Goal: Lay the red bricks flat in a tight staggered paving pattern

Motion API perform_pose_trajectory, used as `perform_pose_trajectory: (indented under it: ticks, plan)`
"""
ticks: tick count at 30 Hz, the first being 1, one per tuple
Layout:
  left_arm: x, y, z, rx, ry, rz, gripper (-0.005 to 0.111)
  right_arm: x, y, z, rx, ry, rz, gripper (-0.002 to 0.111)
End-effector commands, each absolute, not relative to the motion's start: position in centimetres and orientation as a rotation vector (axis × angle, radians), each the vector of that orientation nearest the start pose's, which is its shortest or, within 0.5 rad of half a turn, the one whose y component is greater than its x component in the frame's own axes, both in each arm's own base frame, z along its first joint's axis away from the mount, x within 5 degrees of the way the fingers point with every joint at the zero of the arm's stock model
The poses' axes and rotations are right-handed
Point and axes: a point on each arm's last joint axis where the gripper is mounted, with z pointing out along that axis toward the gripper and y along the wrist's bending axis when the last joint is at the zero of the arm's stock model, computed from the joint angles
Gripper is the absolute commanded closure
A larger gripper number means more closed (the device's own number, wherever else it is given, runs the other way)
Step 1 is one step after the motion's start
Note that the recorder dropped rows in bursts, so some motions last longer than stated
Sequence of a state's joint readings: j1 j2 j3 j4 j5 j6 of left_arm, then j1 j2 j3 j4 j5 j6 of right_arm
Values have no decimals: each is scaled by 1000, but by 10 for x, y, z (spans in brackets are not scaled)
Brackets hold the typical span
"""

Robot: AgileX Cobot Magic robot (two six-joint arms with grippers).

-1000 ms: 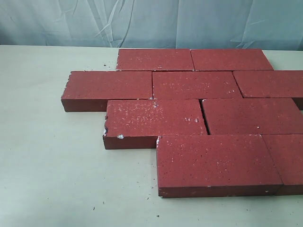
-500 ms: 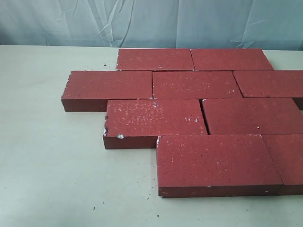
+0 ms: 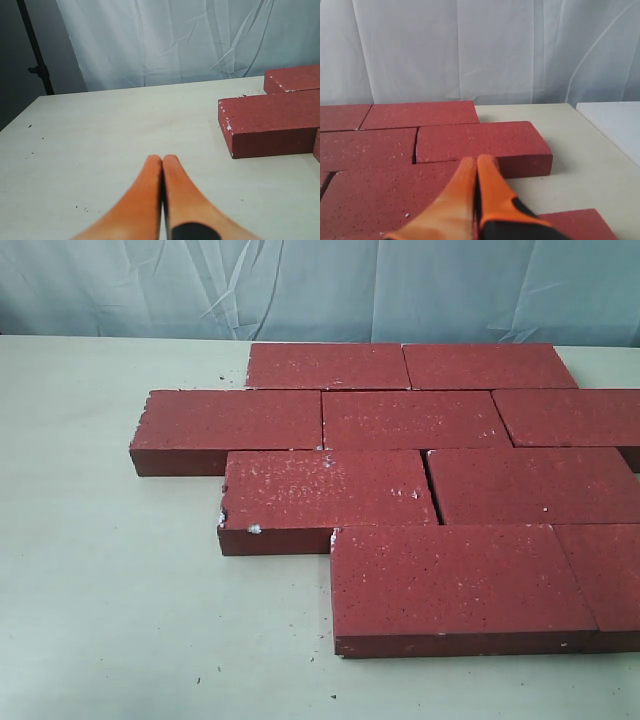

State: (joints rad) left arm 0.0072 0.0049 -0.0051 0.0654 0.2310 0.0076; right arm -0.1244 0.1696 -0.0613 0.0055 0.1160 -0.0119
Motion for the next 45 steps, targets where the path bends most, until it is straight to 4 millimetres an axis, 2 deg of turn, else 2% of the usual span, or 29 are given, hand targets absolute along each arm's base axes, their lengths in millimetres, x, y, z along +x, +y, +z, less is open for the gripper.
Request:
perform_pose_trajectory:
  ticks: [1, 7, 14, 21, 45]
  plan:
    - [56, 2, 192, 38, 1715, 65, 107, 64, -8, 198, 121, 1680, -83, 109]
    - [55, 2, 192, 40, 1715, 69, 107, 56, -7, 196, 131, 1672, -72, 109]
    - [55, 2, 192, 40, 1715, 69, 107, 54, -7, 186, 130, 1781, -77, 109]
    - [55, 2, 192, 40, 1715, 69, 107, 54, -3, 186, 51, 1785, -41, 109]
    - [55, 2, 192, 42, 1715, 70, 107, 54, -4, 186, 61, 1786, -49, 109]
